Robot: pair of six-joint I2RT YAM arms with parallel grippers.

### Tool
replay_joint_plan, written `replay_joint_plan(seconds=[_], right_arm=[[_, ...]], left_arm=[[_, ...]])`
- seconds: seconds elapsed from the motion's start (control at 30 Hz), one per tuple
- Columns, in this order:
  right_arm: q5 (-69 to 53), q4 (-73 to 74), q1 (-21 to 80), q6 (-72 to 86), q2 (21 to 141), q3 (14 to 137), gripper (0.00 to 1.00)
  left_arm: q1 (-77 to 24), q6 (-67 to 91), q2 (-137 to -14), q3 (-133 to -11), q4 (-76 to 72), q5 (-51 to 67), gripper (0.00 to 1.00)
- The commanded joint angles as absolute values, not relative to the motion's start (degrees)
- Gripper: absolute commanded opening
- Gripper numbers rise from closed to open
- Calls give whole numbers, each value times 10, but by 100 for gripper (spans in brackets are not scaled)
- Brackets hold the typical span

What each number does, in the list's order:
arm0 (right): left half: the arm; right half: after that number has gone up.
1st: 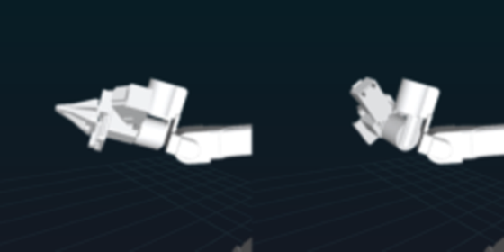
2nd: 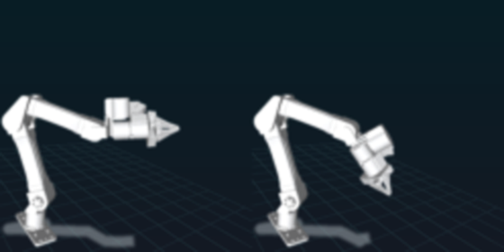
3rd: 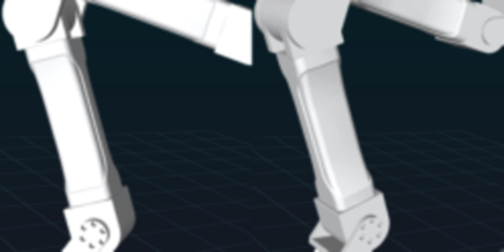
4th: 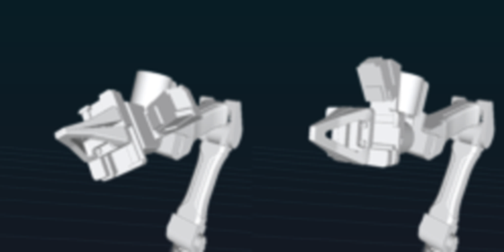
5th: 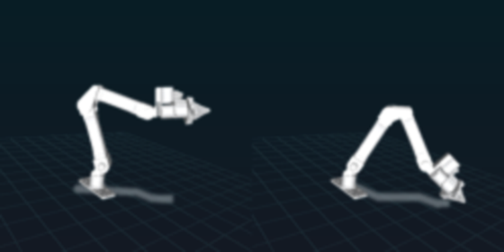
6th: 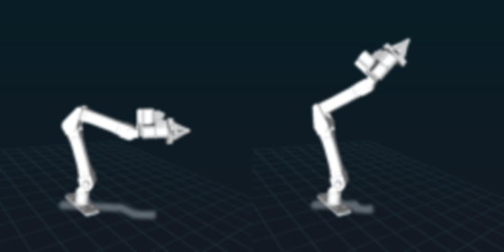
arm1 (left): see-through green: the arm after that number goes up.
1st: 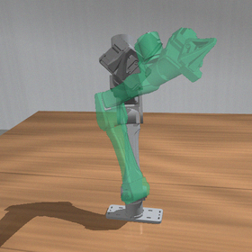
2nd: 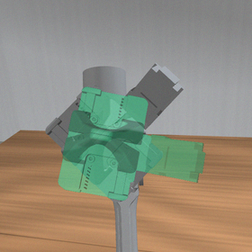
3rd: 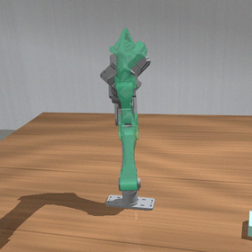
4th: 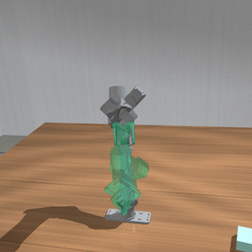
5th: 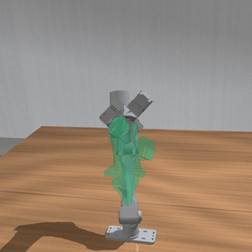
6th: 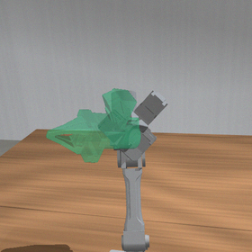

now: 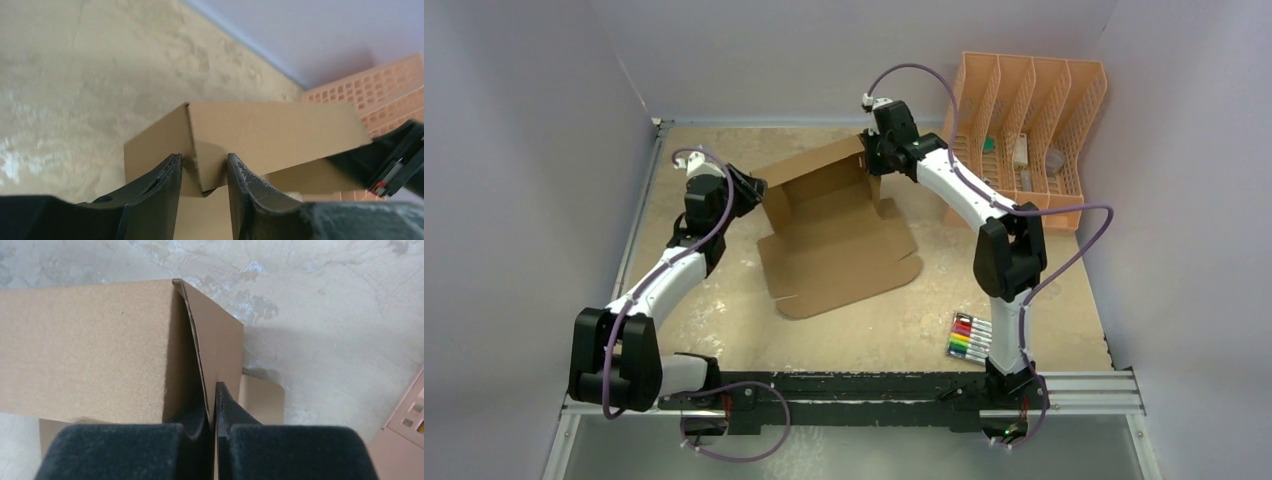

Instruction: Fold the paper box

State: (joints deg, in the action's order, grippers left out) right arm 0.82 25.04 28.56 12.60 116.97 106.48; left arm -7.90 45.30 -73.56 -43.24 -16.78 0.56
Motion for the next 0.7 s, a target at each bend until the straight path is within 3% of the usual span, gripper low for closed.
replay_joint_plan(seconds=[0.0, 0.2, 0.5, 0.67], right_arm=[[-60, 112, 297, 152, 1123, 1008, 0], [-60, 27, 298, 136, 1092, 884, 0], [-54, 53, 297, 136, 1082, 869, 0], [-47, 59, 297, 127, 1082, 876, 11]], left_arm=[[-101, 428, -734, -409, -82, 27, 38], [-98, 418, -737, -406, -81, 15, 39], [-98, 390, -719, -419, -49, 3, 44], [-99, 367, -695, -436, -32, -27, 50]])
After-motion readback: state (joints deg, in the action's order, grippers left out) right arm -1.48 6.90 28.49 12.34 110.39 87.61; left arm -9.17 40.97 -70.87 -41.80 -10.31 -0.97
